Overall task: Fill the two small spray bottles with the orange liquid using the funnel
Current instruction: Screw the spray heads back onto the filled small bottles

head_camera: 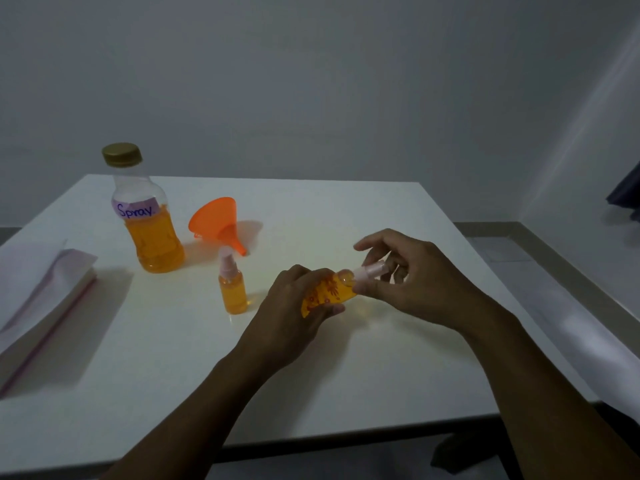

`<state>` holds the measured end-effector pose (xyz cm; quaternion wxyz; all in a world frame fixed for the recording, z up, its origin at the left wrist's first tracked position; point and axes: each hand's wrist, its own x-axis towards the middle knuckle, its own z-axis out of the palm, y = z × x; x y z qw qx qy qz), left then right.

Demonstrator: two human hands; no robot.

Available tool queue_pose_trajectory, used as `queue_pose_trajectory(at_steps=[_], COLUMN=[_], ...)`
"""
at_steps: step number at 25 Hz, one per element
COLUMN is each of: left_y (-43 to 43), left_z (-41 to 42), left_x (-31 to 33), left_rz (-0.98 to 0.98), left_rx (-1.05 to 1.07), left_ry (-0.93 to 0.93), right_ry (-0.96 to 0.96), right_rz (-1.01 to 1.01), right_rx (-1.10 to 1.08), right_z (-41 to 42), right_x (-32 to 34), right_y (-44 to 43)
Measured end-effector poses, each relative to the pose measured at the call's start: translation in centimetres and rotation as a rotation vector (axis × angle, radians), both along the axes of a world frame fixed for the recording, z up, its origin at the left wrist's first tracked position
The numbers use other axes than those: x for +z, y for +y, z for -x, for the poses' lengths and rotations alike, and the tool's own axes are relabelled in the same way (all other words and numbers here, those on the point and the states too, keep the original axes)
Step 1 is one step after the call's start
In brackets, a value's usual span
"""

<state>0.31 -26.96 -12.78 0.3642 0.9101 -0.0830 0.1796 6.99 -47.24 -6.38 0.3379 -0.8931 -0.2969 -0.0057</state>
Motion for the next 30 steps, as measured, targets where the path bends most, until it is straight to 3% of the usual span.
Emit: queue_pose_trajectory(at_steps=[2, 7, 14, 19, 24, 30], left_y=[0.1, 0.0, 0.7, 1.0, 0.8, -0.6], left_z=[-0.2, -0.1, 0.0, 0.7, 1.2, 0.8], left_x=[-0.2, -0.4, 0.1, -0.1, 0.0, 0.9], left_rz=[-0.024, -0.081, -0.072, -0.181, -0.296, -0.004], left_rx=[-0.010, -0.032, -0.117, -0.046, 0.003, 0.030], left_ry=[0.007, 0.008, 0.069, -0.073, -0.154, -0.092], right_ry=[-0.027, 0.012, -0.013, -0.021, -0.007, 0.118], right_rz=[0.012, 0.132, 0.085, 0.190, 0.100, -0.263], right_rx=[0.027, -0.168, 0.046, 0.019, -0.039, -0.134], right_z=[0.0, -0.5, 0.1, 0.7, 1.6, 1.8], right_x=[-0.3, -1.5, -1.8, -2.3, -1.9, -0.2], right_y=[0.0, 1.5, 0.4, 2.0, 1.8, -0.5])
